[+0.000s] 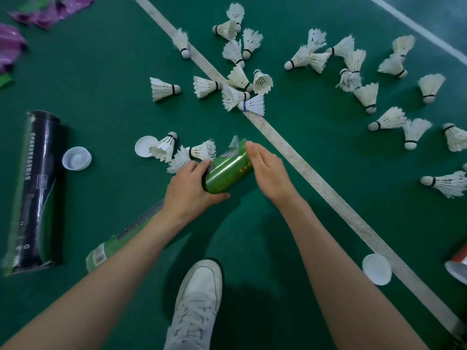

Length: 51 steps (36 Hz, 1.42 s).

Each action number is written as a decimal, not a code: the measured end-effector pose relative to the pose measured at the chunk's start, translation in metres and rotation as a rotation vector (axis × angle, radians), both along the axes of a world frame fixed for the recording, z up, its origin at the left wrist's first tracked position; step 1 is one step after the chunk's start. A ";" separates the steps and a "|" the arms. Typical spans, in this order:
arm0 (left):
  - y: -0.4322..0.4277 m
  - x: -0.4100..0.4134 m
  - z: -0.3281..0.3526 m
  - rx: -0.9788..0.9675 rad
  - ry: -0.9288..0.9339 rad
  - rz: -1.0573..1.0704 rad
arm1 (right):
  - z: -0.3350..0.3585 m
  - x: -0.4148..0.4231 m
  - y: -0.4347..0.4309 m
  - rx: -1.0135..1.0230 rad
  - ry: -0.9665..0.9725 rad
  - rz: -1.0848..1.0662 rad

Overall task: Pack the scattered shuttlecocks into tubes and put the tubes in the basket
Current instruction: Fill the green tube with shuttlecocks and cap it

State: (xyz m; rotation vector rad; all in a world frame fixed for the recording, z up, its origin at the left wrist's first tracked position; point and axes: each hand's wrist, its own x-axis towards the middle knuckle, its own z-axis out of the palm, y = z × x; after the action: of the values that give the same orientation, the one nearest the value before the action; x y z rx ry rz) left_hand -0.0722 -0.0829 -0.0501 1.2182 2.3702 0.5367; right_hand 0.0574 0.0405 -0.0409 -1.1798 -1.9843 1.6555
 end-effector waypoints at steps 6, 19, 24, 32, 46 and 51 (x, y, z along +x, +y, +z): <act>-0.011 -0.014 -0.017 -0.058 -0.015 0.089 | -0.016 -0.026 0.005 -0.144 -0.012 0.000; -0.027 -0.070 -0.025 -0.115 -0.016 0.345 | -0.069 -0.109 0.007 -0.141 -0.162 0.108; -0.024 -0.069 -0.030 -0.150 -0.039 0.362 | -0.068 -0.113 0.008 -0.163 -0.225 0.116; -0.013 -0.051 -0.024 -0.129 -0.092 0.265 | -0.044 -0.066 0.031 0.022 -0.061 -0.361; 0.007 0.000 -0.009 -0.019 -0.082 0.040 | -0.001 -0.004 0.026 0.140 0.011 -0.113; 0.005 0.005 -0.007 0.052 -0.069 0.045 | 0.007 0.004 0.011 0.163 0.043 -0.082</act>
State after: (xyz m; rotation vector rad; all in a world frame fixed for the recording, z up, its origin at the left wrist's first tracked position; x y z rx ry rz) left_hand -0.0669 -0.0780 -0.0567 1.1521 2.3437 0.6476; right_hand 0.0617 0.0519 -0.0342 -1.1407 -1.9751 1.4378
